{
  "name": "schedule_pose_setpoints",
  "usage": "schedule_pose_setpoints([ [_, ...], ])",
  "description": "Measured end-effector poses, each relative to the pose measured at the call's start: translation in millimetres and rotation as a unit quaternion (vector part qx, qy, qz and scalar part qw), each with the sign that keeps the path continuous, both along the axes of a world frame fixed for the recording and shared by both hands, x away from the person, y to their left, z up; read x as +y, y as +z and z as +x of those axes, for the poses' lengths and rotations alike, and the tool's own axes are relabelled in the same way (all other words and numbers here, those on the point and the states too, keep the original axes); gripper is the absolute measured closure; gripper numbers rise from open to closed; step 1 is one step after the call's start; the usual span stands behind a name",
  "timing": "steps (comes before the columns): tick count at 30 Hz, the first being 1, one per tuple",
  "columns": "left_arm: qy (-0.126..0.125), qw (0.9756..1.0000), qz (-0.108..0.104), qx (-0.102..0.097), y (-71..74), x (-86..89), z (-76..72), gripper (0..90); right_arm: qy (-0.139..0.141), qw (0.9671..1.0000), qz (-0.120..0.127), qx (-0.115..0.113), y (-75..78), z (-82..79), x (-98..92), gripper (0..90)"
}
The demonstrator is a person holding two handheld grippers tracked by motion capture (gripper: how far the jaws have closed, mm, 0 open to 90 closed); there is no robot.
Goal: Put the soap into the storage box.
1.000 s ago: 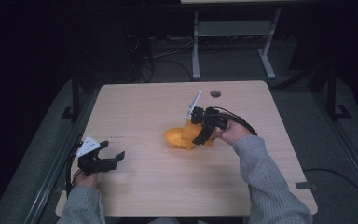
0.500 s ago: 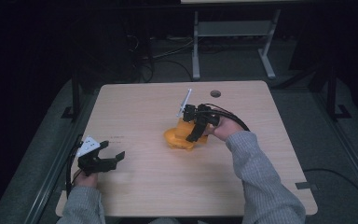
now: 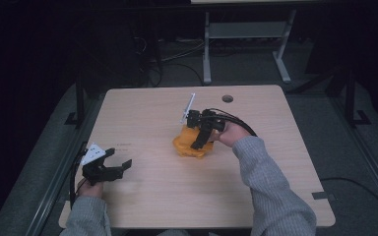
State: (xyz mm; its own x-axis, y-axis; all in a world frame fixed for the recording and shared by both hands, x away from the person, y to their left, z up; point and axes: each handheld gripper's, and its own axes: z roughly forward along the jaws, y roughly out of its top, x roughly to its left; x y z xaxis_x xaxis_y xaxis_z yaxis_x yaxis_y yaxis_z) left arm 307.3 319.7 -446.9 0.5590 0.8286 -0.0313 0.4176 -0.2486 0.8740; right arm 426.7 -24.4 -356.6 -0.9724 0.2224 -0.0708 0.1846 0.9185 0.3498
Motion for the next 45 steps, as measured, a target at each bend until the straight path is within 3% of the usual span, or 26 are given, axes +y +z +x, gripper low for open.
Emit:
schedule_pose_setpoints([
  [18, 0.001, 1.0000, -0.003, -0.002, 0.1, 0.6, -0.2, 13.8, 0.017, 0.9998, -0.012, 0.003, -5.5, 5.5, 17.9, 21.2],
  [32, 0.002, 1.0000, -0.006, -0.002, -0.3, 0.5, 0.0, 13.8, 0.021, 0.9992, -0.024, 0.024, -19.8, 11.6, 23.0, 21.2],
  [45, 0.002, 1.0000, -0.007, -0.002, -0.1, 1.6, -0.2, 13.8, 0.025, 0.9990, -0.034, 0.015, -26.3, 13.2, 25.8, 21.2],
])
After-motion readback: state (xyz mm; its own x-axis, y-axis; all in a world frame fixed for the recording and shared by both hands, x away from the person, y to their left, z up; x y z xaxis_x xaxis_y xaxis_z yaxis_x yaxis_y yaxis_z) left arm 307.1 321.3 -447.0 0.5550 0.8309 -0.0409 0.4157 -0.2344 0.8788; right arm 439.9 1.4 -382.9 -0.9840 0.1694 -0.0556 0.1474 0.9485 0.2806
